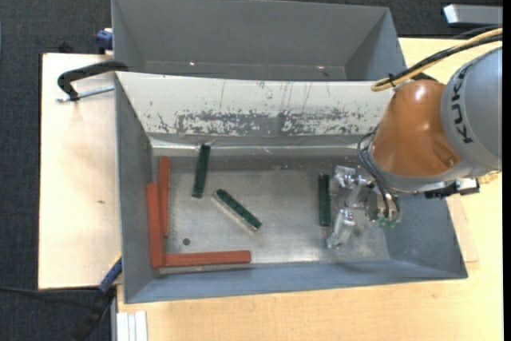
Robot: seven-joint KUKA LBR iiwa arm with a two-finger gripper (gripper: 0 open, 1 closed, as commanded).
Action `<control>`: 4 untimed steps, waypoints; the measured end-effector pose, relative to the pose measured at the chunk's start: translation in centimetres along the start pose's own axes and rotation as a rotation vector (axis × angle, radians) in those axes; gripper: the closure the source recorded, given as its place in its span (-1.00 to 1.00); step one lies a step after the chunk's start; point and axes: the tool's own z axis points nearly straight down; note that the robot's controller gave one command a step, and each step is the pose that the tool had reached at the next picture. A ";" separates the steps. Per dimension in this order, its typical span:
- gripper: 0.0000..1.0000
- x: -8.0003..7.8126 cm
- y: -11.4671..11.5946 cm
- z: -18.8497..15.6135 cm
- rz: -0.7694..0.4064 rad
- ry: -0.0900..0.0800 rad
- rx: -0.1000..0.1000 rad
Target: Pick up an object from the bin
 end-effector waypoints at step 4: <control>1.00 -7.9 3.9 -18.9 0.097 -0.014 -0.003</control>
Offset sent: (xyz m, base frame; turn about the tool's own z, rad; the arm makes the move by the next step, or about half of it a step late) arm 0.0831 -0.0001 -0.0057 0.0812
